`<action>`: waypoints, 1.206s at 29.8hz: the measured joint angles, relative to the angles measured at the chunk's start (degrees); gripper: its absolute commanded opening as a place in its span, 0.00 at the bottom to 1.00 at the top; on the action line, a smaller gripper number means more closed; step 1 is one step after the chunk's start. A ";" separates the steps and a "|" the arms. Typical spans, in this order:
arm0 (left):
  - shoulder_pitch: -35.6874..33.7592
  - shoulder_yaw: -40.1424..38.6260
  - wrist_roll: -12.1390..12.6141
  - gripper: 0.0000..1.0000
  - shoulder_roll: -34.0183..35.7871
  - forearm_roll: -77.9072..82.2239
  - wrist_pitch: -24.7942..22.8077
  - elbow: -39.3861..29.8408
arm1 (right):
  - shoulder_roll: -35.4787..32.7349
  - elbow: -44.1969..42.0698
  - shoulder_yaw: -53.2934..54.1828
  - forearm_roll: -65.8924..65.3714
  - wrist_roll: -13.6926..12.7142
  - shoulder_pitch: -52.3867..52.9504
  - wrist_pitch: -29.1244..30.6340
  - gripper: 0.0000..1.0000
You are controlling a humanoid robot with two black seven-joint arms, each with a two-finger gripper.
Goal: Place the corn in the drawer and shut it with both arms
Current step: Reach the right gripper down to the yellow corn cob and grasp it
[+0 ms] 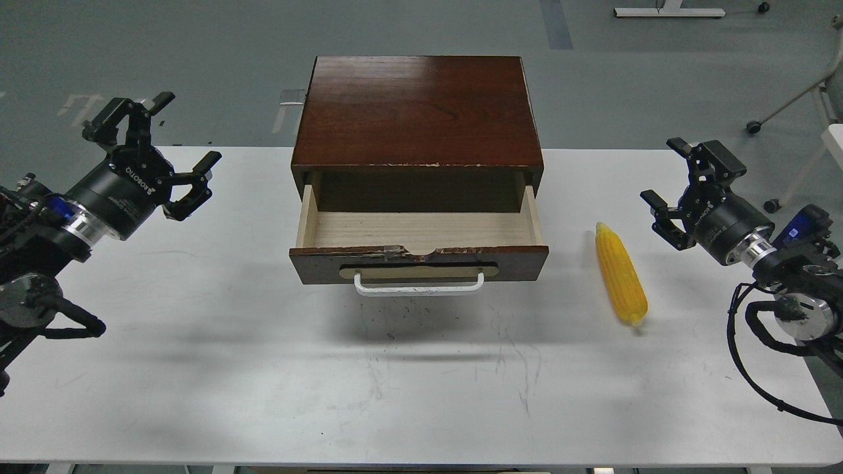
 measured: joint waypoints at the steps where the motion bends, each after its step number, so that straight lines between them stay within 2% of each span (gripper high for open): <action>1: 0.13 0.00 -0.07 1.00 -0.03 0.00 0.00 0.00 | 0.00 -0.02 0.03 0.01 0.00 -0.10 0.05 1.00; 9: 0.77 -0.41 -0.32 1.00 -0.09 0.15 0.00 0.03 | -1.49 0.72 -0.35 -0.36 0.00 -0.27 0.53 1.00; 13: 0.56 -0.14 -0.36 1.00 0.36 0.20 0.00 0.11 | -4.59 2.01 -1.31 -4.05 0.00 1.07 0.60 1.00; 18: -1.26 0.45 -0.35 1.00 0.61 0.46 0.00 0.15 | -9.73 4.07 -3.12 -23.41 0.01 4.64 0.43 1.00; 24: -2.13 0.55 -0.59 1.00 0.30 0.51 0.00 -0.01 | -12.76 4.71 -8.36 -45.90 0.01 8.37 -0.36 1.00; 29: -2.10 0.55 -1.87 1.00 0.38 0.51 0.00 -0.23 | -11.97 4.06 -18.25 -56.31 0.01 13.13 -4.49 1.00; 36: -1.95 0.64 -2.14 1.00 0.65 0.51 0.00 -0.29 | -6.02 -0.01 -30.66 -58.28 0.01 17.97 -9.43 1.00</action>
